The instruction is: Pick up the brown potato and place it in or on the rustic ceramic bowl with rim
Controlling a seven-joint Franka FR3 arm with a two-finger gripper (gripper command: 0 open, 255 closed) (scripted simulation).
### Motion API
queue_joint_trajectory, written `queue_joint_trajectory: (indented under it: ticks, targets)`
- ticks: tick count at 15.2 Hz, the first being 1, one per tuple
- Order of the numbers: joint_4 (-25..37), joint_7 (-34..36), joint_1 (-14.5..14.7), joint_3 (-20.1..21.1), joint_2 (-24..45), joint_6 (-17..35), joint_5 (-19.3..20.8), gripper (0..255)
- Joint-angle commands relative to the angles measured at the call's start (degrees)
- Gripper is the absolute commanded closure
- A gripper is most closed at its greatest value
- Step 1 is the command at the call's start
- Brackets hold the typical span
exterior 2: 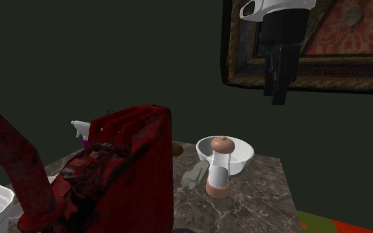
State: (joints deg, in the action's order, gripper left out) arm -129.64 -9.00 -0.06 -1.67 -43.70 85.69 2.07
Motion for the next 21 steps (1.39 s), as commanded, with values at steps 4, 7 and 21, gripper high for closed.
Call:
queue_joint_trajectory:
  ticks: [4,7,21]
  targets:
    - [-0.3,-1.6,-0.3,-1.1,4.7,4.6,1.6,0]
    - [0.1,-3.2,-0.6,-2.2,9.7,9.0,3.0,0]
    - [11.0,-9.2,-2.2,-6.2,37.4,25.1,7.4,0]
